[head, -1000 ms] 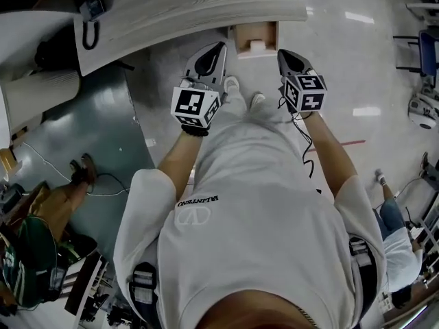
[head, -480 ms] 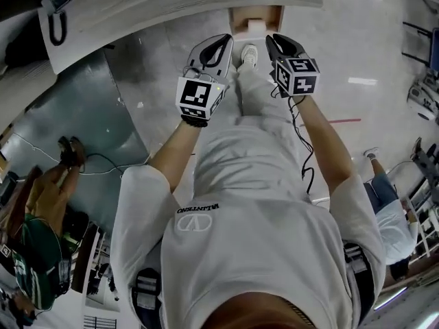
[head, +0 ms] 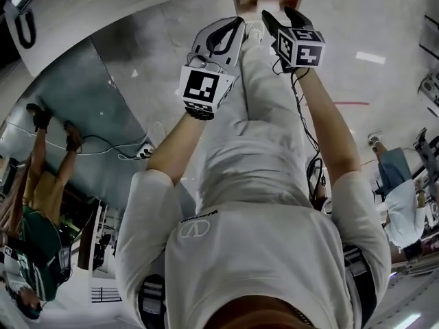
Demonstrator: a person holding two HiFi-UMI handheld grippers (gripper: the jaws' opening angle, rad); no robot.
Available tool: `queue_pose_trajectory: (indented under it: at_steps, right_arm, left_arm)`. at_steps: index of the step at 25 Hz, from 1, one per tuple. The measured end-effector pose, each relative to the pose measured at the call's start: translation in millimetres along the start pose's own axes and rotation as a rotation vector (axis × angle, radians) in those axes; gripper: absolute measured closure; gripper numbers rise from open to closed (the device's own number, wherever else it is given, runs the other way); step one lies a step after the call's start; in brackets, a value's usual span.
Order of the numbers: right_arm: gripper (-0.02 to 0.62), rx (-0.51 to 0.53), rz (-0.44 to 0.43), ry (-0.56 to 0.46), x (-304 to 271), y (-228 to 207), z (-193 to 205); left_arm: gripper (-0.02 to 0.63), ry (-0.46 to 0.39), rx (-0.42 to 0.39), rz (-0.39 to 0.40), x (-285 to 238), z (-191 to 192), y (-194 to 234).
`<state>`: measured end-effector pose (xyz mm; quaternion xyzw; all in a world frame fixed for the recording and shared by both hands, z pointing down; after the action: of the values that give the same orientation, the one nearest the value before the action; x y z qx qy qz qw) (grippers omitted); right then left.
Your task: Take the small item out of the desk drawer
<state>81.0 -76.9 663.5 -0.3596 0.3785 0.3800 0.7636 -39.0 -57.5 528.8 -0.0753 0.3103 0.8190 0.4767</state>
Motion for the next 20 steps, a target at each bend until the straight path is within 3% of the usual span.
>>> queue_pose_trajectory:
  at_steps: [2,12,20]
  right_arm:
    - [0.266,-0.017,0.005,0.024,-18.9,-6.4,8.3]
    - [0.265,-0.046,0.030,0.078,-67.2,-19.6,31.9]
    - [0.265,-0.040,0.047,0.159,-76.3,-24.3,40.6]
  left_arm:
    - [0.607,0.002,0.017,0.001,-7.3,12.3,3.6]
    - [0.607,0.017,0.050,-0.038,-49.4,61.3,30.2]
    - [0.607,0.008,0.069,-0.027,-53.5,64.9,24.5]
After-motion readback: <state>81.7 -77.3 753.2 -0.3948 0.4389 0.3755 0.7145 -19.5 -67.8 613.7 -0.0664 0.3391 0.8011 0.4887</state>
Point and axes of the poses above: the fingertips, and each gripper's own axes: x backward along the fingers, y to its left, z out of its underside, the point moved 2 cm from there along x, backward along the fingers, and after that the axes turned 5 degrees about x, right-handed, at the moved point
